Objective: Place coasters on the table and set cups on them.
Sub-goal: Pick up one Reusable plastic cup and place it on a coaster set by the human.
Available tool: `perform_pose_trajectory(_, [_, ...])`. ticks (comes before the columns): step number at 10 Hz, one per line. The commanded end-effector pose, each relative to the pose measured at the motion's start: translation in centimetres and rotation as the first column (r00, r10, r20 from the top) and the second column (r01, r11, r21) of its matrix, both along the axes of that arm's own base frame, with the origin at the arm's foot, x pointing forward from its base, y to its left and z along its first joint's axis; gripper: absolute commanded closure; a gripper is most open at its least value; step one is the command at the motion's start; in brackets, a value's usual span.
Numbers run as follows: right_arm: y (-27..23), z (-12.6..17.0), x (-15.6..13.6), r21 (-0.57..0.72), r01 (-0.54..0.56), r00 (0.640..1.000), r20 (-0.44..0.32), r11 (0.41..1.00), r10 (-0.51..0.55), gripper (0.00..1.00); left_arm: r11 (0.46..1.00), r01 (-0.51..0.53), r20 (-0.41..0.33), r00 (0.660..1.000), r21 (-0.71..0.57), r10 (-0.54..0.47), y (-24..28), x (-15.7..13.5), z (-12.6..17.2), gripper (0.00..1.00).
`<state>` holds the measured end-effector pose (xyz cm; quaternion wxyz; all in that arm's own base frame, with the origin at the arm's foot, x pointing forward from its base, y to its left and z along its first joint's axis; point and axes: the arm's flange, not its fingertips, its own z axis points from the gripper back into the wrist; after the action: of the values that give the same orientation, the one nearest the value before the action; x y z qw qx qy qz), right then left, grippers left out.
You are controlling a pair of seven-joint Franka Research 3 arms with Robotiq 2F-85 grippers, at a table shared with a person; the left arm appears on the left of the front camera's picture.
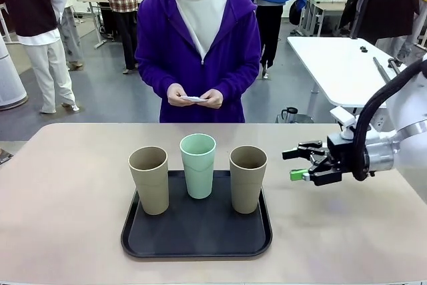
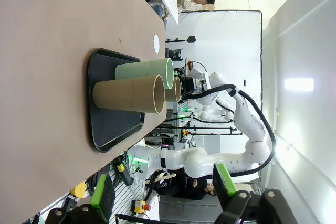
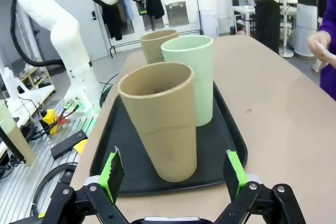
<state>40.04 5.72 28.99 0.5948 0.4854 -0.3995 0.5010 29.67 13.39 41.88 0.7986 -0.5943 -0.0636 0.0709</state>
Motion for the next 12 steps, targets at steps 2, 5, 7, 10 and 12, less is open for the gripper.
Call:
perform_pose_trajectory(2, [2.5, -2.1, 1.6, 0.027, -0.025, 0.999, -0.028, 0.999, 0.026, 0.0, 1.0, -0.004, 0.006, 1.0, -0.006, 0.004, 0.1, -0.1, 0.1, 0.0])
perform_pose_trajectory(5, [5.1, -3.0, 1.6, 0.001, -0.131, 0.99, -0.059, 0.991, 0.131, 0.0, 1.0, -0.004, 0.006, 1.0, -0.006, 0.004, 0.1, -0.1, 0.1, 0.0])
perform_pose_trajectory(7, [5.6, -2.8, 1.3, -0.024, -0.125, 0.991, -0.042, 0.992, 0.124, 0.0, 1.0, -0.004, 0.006, 1.0, -0.006, 0.004, 0.1, -0.1, 0.1, 0.0])
perform_pose_trajectory(10, [5.4, -2.9, 1.2, 0.013, -0.122, 0.991, -0.056, 0.992, 0.122, 0.0, 1.0, -0.004, 0.006, 1.0, -0.006, 0.004, 0.1, -0.1, 0.1, 0.0])
perform_pose_trajectory(12, [5.4, -2.9, 1.2, 0.013, -0.122, 0.991, -0.056, 0.992, 0.122, 0.0, 1.0, -0.004, 0.006, 1.0, -0.006, 0.004, 0.1, -0.1, 0.1, 0.0])
